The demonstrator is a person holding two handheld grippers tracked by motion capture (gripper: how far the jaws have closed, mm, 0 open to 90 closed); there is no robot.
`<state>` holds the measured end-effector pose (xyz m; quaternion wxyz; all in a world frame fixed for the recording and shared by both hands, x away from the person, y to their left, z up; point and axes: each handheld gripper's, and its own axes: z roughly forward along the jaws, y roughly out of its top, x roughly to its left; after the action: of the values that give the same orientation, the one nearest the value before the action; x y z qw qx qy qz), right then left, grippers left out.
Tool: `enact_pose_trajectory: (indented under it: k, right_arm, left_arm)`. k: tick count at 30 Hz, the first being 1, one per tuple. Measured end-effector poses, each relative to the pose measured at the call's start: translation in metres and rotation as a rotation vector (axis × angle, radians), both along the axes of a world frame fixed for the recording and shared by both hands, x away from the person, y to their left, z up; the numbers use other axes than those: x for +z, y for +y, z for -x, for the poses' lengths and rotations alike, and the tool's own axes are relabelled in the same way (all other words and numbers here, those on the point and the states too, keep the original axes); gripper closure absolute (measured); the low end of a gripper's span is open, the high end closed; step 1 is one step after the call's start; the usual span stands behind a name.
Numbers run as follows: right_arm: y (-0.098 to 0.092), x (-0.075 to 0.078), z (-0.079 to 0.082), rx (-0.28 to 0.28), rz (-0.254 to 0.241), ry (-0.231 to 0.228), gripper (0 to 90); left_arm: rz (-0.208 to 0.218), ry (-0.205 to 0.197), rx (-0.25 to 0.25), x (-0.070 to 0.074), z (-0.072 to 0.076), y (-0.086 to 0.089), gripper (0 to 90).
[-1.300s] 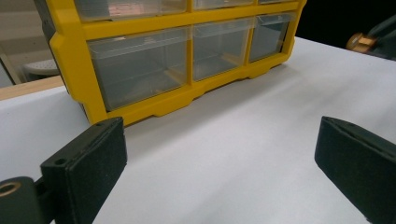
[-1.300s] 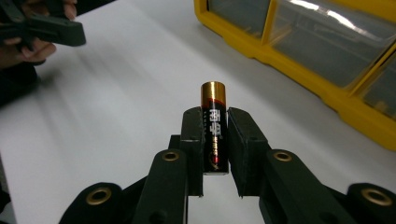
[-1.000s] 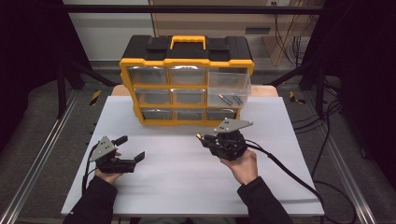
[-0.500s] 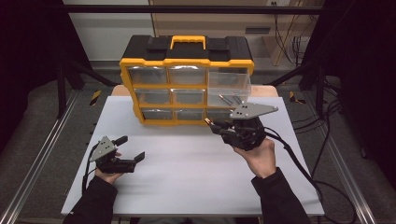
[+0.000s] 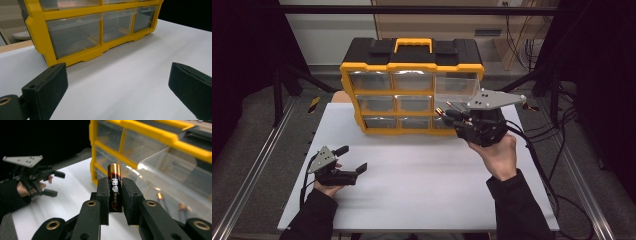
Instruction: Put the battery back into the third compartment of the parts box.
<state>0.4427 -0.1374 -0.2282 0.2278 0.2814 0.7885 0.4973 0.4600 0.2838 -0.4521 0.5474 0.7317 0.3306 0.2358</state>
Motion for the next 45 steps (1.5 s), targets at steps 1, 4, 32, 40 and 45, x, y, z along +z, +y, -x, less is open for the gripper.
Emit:
enact_pose_trajectory:
  k: [1, 4, 32, 40, 45]
  right_arm:
    - [-0.001, 0.002, -0.002, -0.004, -0.002, -0.002, 77.1]
    - [-0.003, 0.009, -0.008, -0.023, -0.005, -0.006, 77.1]
    - [-0.019, 0.013, -0.089, -0.281, 0.059, 0.061, 77.0]
    - [-0.020, 0.003, -0.097, -0.309, 0.097, 0.100, 76.8]
    - [-0.021, 0.002, -0.099, -0.332, 0.112, 0.124, 76.3]
  left_arm:
    - [0.000, 0.001, 0.000, 0.000, 0.000, 0.000, 1.6]
    - [0.000, 0.000, -0.001, 0.000, 0.000, 0.000, 1.6]
    - [0.000, -0.002, -0.005, 0.000, 0.000, 0.000, 1.6]
    - [-0.002, -0.002, -0.006, 0.000, 0.000, 0.000, 1.6]
    - [-0.002, -0.002, -0.005, 0.000, 0.000, -0.001, 1.6]
